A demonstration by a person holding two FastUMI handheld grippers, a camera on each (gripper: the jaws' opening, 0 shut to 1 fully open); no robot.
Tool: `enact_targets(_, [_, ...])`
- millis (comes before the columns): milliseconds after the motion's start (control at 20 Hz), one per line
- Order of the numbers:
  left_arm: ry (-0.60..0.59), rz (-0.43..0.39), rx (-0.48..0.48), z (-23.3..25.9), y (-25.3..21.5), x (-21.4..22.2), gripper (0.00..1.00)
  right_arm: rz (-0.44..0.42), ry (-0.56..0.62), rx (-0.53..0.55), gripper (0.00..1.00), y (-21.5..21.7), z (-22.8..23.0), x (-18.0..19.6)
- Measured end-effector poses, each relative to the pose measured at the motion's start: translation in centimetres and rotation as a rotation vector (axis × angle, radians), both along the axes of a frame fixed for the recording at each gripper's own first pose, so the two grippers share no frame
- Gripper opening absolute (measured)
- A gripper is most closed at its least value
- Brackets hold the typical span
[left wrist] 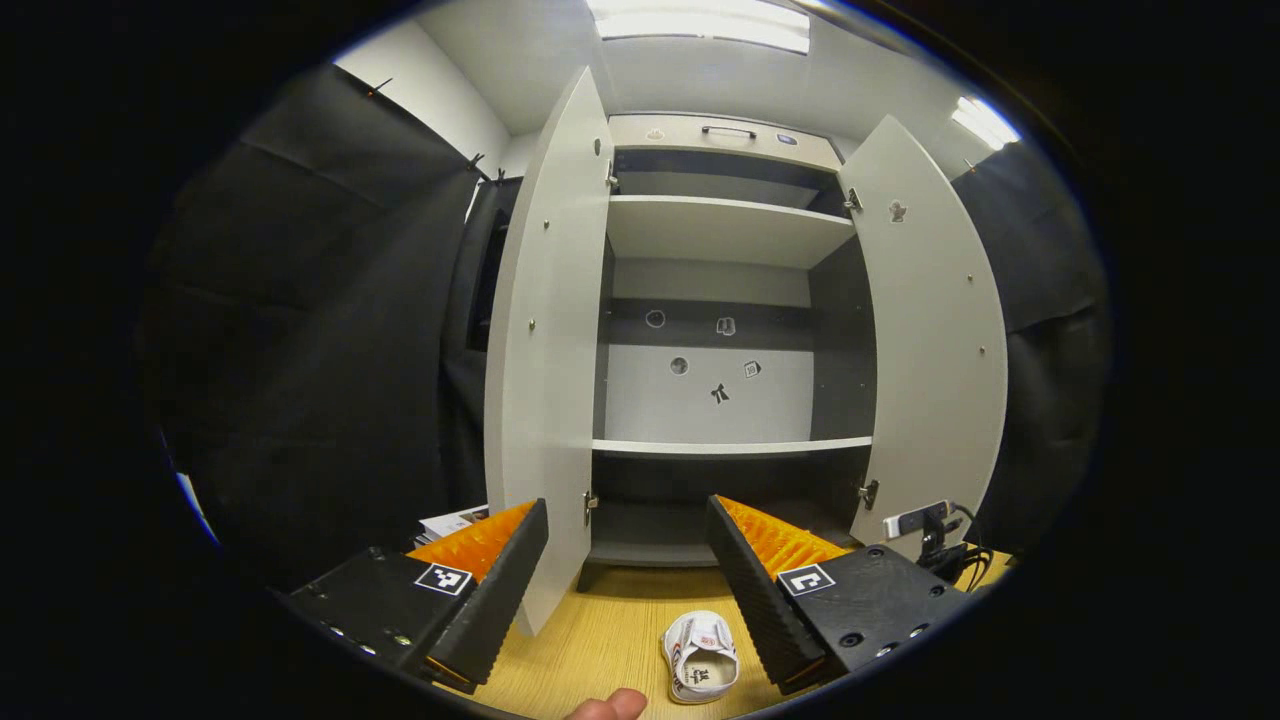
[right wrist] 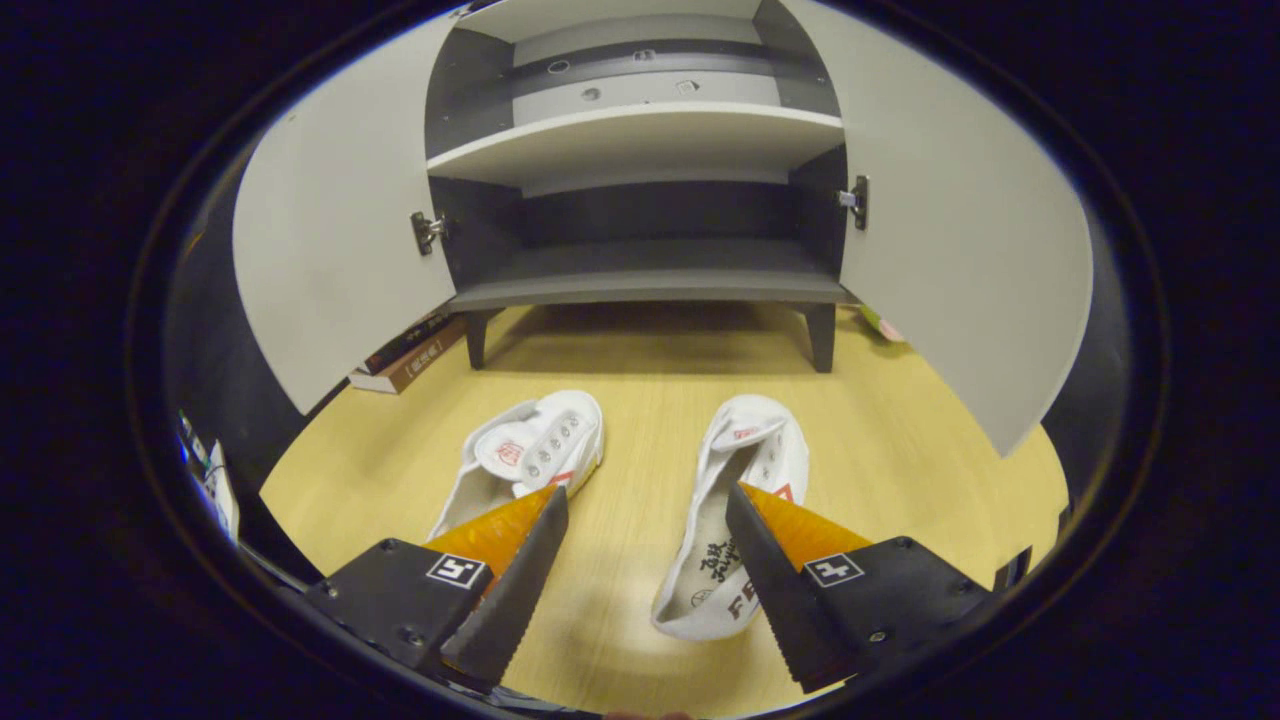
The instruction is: Grab one shoe with the right hand and put it into the shoe cabinet, grab the other shoe with the left hand and put it into the shoe cabinet; then close the right door with the right hand and the left door with the left hand.
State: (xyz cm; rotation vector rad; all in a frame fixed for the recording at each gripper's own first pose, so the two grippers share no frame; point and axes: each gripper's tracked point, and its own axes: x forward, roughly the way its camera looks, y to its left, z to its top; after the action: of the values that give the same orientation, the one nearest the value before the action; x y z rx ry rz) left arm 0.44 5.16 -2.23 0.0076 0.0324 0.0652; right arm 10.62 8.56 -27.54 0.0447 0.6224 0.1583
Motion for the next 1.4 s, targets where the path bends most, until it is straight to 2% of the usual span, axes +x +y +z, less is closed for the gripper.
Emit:
enact_targets(300, [0.022, 0.019, 0.001, -1.0, 1.0, 0.3, 0.95, -0.003, 0.081, 0.038, 0.99, 0.6, -2.8, 2.3])
enact_targets(400, [0.028, 0.022, -0.002, -1.3, 1.1, 0.2, 0.95, -0.007, 0.095, 0.028, 0.95, 0.6, -3.7, 2.8])
enact_targets(500, [0.036, 0.025, 0.001, -1.5, 1.2, 0.3, 0.95, -0.021, 0.094, 0.004, 0.85, 0.3, -4.1, 3.2])
enact_targets(550, [0.036, 0.026, 0.003, -1.5, 1.2, 0.3, 0.95, -0.032, 0.087, -0.017, 0.77, -0.1, -4.3, 3.3])
enact_targets(600, [0.036, 0.027, 0.004, -1.6, 1.2, 0.3, 0.95, -0.035, 0.084, -0.035, 0.72, -0.4, -4.4, 3.4])
enact_targets(700, [0.038, 0.023, 0.006, -1.7, 1.2, 0.4, 0.95, -0.063, 0.068, -0.073, 0.53, -1.7, -4.5, 3.7])
enact_targets(800, [0.040, 0.020, 0.008, -1.9, 1.2, 0.5, 0.95, -0.080, 0.059, -0.067, 0.18, -2.3, -4.5, 3.8])
enact_targets(950, [0.044, 0.013, 0.009, -2.2, 1.1, 0.5, 0.95, -0.075, 0.038, -0.037, 0.04, -2.4, -4.5, 3.9])
enact_targets(1150, [0.053, 0.003, 0.005, -2.5, 0.6, 0.5, 0.95, -0.026, -0.089, -0.172, 0.04, -3.6, -2.0, 3.8])
enact_targets(1400, [0.046, -0.014, 0.005, -2.5, -0.8, 0.2, 0.95, 0.001, -0.192, -0.155, 0.03, -3.7, 2.7, 2.7])
